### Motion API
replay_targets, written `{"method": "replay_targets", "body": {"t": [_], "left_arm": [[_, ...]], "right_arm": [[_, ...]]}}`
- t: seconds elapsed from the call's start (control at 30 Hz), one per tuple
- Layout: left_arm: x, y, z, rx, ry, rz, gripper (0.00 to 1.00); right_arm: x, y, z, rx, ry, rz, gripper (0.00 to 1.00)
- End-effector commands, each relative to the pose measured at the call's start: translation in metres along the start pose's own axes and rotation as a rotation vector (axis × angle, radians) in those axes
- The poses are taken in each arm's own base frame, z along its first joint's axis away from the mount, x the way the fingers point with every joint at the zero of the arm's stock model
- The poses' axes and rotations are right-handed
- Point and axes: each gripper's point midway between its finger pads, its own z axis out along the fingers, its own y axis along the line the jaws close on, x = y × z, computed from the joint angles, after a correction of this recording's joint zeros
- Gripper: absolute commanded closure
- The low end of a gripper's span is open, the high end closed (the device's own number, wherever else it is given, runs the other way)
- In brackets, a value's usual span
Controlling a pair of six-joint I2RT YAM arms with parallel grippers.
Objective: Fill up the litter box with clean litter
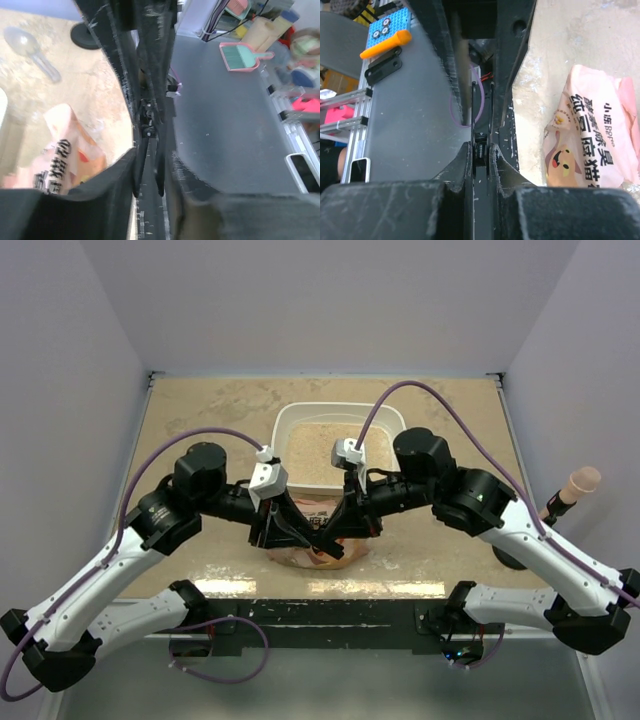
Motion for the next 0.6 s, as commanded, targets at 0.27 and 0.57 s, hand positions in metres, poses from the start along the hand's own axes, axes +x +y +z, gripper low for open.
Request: {"method": "replay_targets", "body": {"t": [0.27,0.57], "left_arm": [[-0.047,-0.004,-0.037,-0.225,-0.120,0.227,0.08],[0.003,0.080,-0.037,-0.539,0.048,0.095,0.06]], "right_arm": [[-0.013,-0.008,-0.020,0.138,-0.068,-0.010,1.00],[0.004,-0.056,-0.049,0.487,-0.024,0.076,1.00]]}}
